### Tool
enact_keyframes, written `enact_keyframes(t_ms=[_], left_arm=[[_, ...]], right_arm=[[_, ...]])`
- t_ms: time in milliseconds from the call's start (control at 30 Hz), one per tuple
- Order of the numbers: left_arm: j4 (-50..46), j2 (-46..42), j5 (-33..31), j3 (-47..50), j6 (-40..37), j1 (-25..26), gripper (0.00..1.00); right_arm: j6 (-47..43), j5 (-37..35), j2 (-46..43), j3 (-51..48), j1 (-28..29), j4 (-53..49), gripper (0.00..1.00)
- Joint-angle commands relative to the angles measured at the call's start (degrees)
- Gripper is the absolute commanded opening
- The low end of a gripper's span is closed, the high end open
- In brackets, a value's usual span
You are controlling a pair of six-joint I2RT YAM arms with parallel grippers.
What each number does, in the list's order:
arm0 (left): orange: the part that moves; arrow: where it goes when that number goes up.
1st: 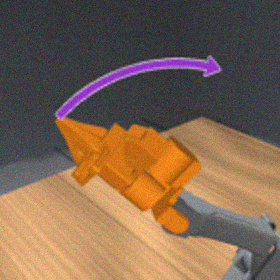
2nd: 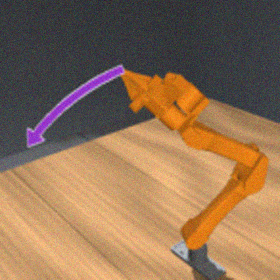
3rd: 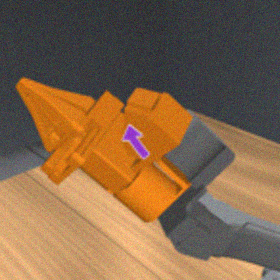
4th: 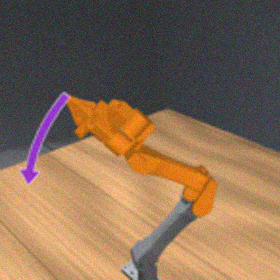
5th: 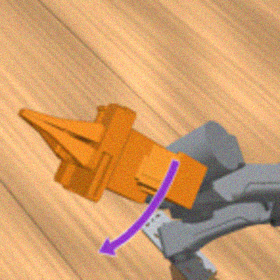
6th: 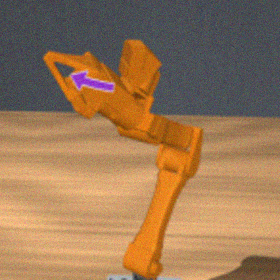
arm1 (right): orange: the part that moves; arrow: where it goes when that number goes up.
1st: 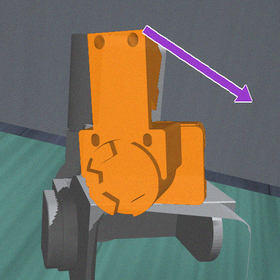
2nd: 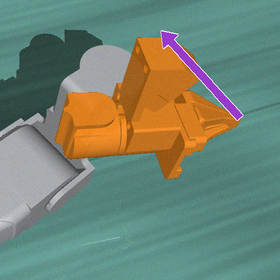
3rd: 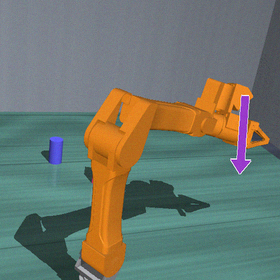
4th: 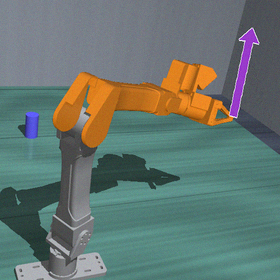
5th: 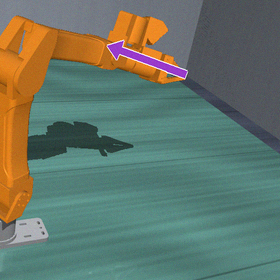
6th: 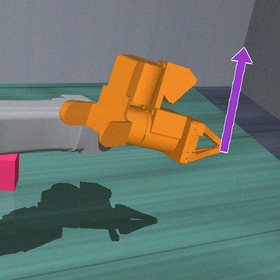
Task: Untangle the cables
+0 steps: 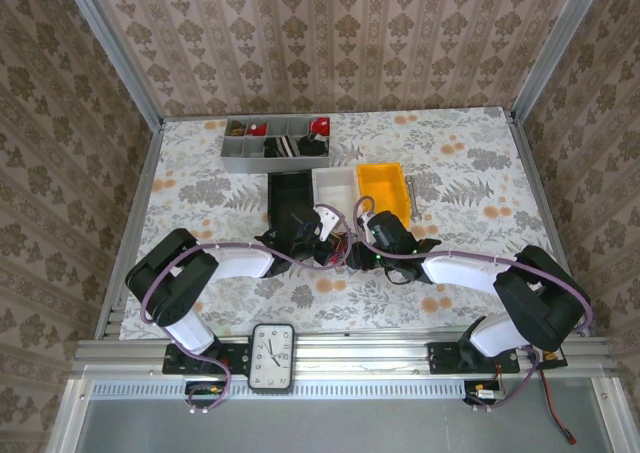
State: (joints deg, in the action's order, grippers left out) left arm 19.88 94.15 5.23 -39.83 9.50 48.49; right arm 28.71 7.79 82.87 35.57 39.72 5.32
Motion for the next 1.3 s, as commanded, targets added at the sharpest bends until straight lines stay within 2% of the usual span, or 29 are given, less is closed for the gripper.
enact_keyframes(t_ms=[0,267,533,700,733,833,933,1100,1267], left_arm=[[-1.9,1.7,0.2,-0.2,1.0,-0.5,0.0],[-2.4,2.1,-0.6,-0.3,1.2,-0.6,0.0],[-2.4,2.4,0.2,-0.4,0.9,-0.6,0.0],[-2.1,2.4,0.6,-0.1,0.5,-0.6,0.0],[-2.0,2.3,0.5,0.0,0.5,-0.5,0.0],[-2.1,2.1,0.2,0.1,0.6,-0.5,0.0],[-2.3,2.5,0.7,-0.1,0.5,-0.4,0.0],[-4.2,3.4,0.4,-1.3,0.3,-0.5,0.0],[-5.4,3.9,0.4,-1.1,0.5,-0.5,0.0]], right_arm=[[-1.2,1.4,0.7,1.6,0.3,-1.3,0.36],[-2.1,3.7,2.9,2.7,0.6,-1.5,0.32],[-4.4,3.7,1.8,2.7,1.7,-5.8,0.33],[-4.0,2.1,0.9,2.0,1.8,-7.0,0.38],[-3.8,1.5,0.9,2.0,1.8,-7.2,0.37],[-3.4,-1.2,1.0,1.7,1.8,-7.3,0.19],[-2.7,-4.0,-0.3,0.5,1.8,-6.7,0.09],[0.9,-13.4,-6.9,-3.1,1.3,-6.3,0.01],[8.1,-24.4,-13.7,-5.4,-1.6,-9.5,0.0]])
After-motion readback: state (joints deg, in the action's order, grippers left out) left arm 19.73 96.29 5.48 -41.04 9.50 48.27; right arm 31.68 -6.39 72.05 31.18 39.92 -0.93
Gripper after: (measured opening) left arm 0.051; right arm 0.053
